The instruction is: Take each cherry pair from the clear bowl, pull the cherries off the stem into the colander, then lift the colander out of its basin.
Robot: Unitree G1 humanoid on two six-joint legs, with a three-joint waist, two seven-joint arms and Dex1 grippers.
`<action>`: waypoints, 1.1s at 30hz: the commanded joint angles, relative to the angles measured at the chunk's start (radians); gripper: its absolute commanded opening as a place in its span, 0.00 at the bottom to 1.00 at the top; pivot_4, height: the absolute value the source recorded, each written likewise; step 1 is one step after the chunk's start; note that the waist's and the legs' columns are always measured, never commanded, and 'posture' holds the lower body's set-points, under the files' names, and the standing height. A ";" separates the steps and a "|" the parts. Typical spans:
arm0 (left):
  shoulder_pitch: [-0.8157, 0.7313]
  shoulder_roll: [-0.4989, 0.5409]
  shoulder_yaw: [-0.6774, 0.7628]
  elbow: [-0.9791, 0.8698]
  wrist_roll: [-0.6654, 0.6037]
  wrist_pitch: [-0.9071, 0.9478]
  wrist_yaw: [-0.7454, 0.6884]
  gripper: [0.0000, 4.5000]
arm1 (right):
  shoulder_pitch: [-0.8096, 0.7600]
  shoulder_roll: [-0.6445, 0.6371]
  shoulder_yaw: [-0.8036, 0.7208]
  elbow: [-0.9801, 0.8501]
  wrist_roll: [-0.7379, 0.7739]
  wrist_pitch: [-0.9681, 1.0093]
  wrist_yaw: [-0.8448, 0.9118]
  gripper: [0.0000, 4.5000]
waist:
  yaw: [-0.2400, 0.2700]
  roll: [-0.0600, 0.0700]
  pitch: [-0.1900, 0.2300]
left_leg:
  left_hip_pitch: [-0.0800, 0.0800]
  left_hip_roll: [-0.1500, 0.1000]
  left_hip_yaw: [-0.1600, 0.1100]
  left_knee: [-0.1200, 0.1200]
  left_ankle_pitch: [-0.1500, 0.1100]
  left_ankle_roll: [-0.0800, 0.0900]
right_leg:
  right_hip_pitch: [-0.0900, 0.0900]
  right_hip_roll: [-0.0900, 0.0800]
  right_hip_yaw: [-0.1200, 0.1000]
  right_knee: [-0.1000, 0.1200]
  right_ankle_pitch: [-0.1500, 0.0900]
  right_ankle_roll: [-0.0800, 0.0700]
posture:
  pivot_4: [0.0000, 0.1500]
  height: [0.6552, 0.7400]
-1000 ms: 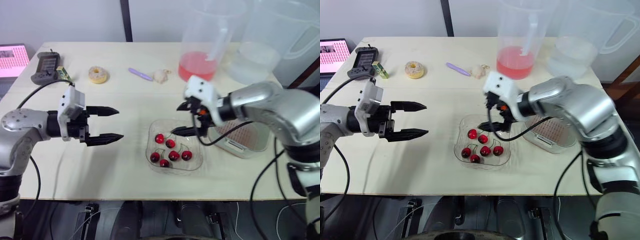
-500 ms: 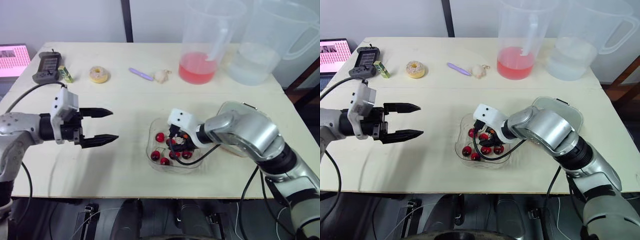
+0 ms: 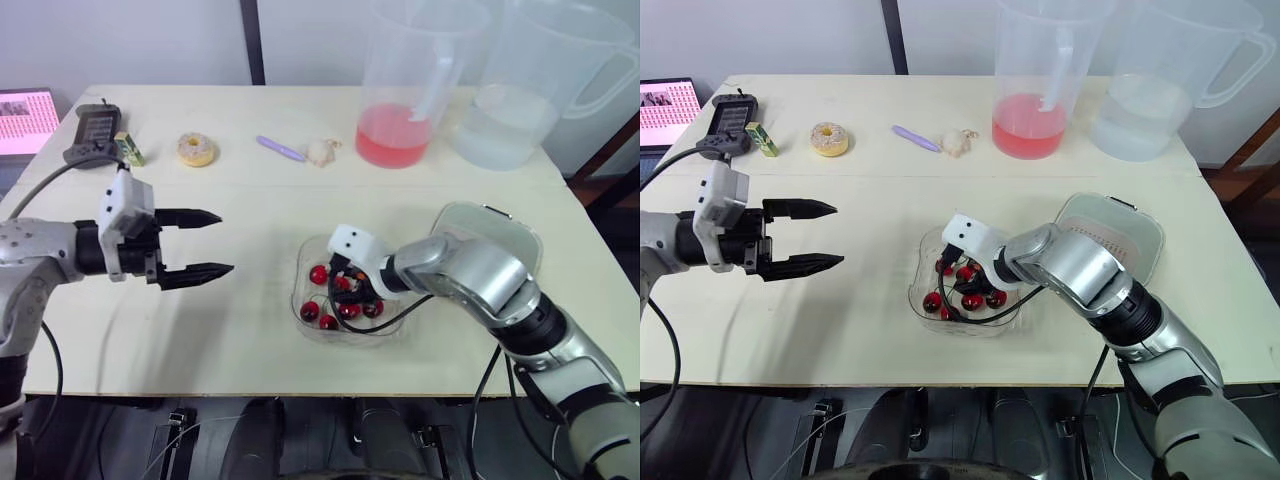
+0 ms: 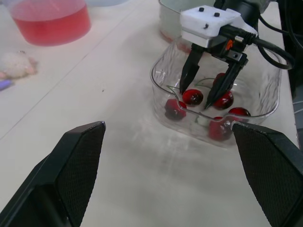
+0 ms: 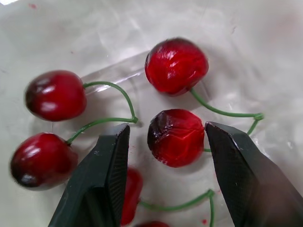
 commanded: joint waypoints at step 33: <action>-0.474 -0.400 -0.035 0.062 -0.199 0.347 0.579 1.00 | -0.021 -0.129 -0.170 0.047 -0.809 -1.177 0.057 0.16 | 0.003 -0.002 0.001 | 0.001 0.000 -0.002 0.001 0.000 0.000 | 0.001 0.002 0.000 0.002 0.001 0.005 | 1.00 0.91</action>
